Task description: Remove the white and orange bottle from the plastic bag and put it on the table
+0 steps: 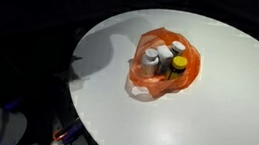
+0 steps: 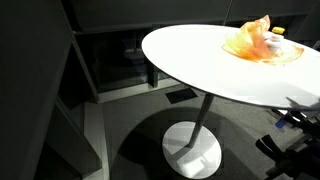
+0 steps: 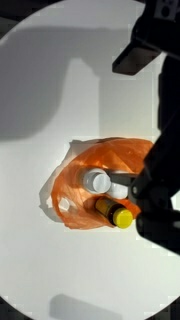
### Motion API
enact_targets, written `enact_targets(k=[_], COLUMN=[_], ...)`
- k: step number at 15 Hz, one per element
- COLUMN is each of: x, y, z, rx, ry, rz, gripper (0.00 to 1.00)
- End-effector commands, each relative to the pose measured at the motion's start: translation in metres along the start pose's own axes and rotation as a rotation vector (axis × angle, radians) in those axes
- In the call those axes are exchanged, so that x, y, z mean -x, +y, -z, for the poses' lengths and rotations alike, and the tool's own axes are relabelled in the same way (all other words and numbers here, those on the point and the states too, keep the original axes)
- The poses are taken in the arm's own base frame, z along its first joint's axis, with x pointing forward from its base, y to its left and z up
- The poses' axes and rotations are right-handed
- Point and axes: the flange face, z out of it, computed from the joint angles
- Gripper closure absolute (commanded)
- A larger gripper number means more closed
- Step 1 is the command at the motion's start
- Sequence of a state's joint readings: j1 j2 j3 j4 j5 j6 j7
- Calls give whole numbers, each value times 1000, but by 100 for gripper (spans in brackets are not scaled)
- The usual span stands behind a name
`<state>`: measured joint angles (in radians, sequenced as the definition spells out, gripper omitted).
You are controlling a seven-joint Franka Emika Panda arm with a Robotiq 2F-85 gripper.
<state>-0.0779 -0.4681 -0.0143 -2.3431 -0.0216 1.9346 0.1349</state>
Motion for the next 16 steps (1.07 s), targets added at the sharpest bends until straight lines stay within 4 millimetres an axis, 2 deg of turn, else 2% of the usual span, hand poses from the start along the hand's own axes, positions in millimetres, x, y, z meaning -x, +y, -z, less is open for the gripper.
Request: enact_targets(k=[1,4,8,13,16], x=[-5,-11,-25,-43,-53], y=[21,44,73,91,95], z=[-1,-13,-46,-94,-120], rx=[9,1,-18,-28,-30], ry=[29,47,59,42,17], rz=[-42,-71,-95,-95,-79], gripper=[0,0,0,0,0])
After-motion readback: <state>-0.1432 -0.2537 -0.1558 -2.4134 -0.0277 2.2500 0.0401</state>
